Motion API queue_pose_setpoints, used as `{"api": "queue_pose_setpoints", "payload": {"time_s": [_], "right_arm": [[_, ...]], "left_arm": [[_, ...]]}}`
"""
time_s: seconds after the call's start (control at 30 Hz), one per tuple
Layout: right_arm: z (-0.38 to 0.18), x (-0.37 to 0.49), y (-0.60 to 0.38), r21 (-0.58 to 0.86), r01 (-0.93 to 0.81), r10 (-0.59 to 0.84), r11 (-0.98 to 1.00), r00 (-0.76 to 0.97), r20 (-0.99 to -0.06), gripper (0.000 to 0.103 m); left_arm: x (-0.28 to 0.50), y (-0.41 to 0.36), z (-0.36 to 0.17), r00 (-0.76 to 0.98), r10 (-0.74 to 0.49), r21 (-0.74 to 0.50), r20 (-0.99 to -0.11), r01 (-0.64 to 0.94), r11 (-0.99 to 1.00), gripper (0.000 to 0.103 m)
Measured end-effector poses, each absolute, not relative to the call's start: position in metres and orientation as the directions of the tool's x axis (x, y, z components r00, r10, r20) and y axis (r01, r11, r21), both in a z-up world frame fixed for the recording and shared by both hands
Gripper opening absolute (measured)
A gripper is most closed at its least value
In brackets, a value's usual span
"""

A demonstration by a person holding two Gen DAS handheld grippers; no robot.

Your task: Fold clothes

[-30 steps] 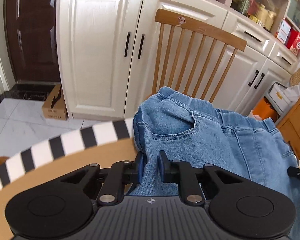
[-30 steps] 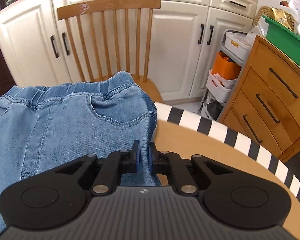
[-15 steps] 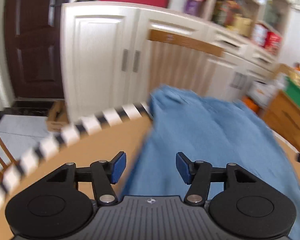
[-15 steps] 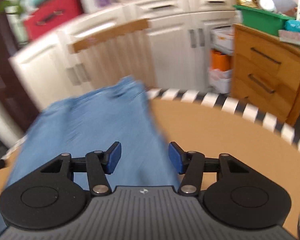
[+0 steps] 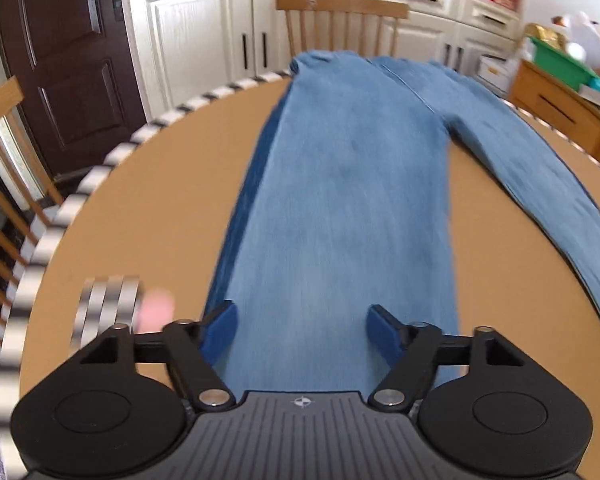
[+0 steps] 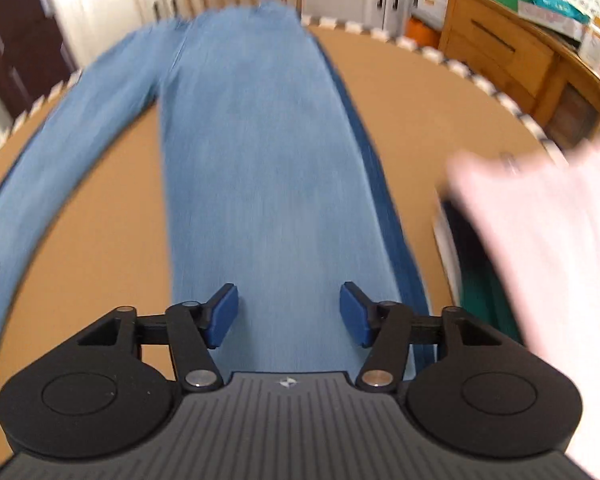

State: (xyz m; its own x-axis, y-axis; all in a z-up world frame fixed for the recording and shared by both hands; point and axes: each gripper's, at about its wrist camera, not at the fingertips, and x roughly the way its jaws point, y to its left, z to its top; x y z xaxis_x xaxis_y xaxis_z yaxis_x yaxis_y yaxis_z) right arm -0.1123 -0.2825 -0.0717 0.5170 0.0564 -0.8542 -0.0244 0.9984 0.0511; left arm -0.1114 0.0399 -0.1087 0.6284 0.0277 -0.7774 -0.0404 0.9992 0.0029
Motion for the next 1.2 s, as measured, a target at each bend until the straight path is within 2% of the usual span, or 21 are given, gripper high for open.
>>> {"api": "queue_pose_setpoints", "payload": {"time_s": [0.13,0.27,0.37,0.5,0.67,0.7,0.83,0.93,1.03,1.2], "right_arm": [[-0.067,-0.2,-0.288,0.049,-0.002,0.043,0.999,0.486,-0.873,0.061],[-0.063,-0.274,-0.295,0.053,0.032,0.031,0.998,0.486,-0.873,0.069],[-0.065,-0.304,-0.299,0.034,0.011,0.023,0.999,0.514,-0.857,0.07],[-0.068,-0.326,-0.305,0.032,-0.017,0.036,0.999,0.544,-0.838,0.07],[-0.062,-0.328,-0.33,0.168,0.003,0.135,0.986,0.58,-0.804,0.054],[-0.059,-0.328,-0.335,0.191,-0.006,0.157,0.982,0.592,-0.79,0.054],[-0.052,-0.329,-0.351,0.262,-0.124,0.283,0.957,0.593,-0.754,0.043],[-0.056,-0.328,-0.36,0.247,-0.22,0.329,0.944,0.563,-0.758,0.024],[-0.068,-0.319,-0.371,0.24,-0.27,0.349,0.932,0.5,-0.792,0.022],[-0.067,-0.315,-0.382,0.291,-0.324,0.419,0.9,0.465,-0.78,0.021]], "left_arm": [[-0.185,0.044,-0.106,0.629,-0.005,-0.041,-0.777,-0.042,0.998,0.078],[-0.247,0.047,-0.1,0.624,-0.049,-0.107,-0.78,-0.056,0.993,0.079],[-0.281,0.046,-0.097,0.622,-0.082,-0.15,-0.779,-0.058,0.987,0.08],[-0.314,0.035,-0.098,0.629,-0.052,-0.123,-0.776,-0.07,0.99,0.081],[-0.338,0.021,-0.099,0.632,0.003,-0.111,-0.775,-0.14,0.984,0.082],[-0.341,0.019,-0.1,0.631,0.018,-0.111,-0.775,-0.165,0.98,0.082],[-0.351,0.0,-0.101,0.606,0.108,-0.048,-0.788,-0.237,0.97,0.083],[-0.36,-0.015,-0.1,0.572,0.182,-0.002,-0.8,-0.306,0.952,0.084],[-0.369,-0.028,-0.101,0.544,0.247,0.021,-0.802,-0.388,0.922,0.084],[-0.374,-0.051,-0.098,0.499,0.275,0.039,-0.822,-0.431,0.901,0.086]]}}
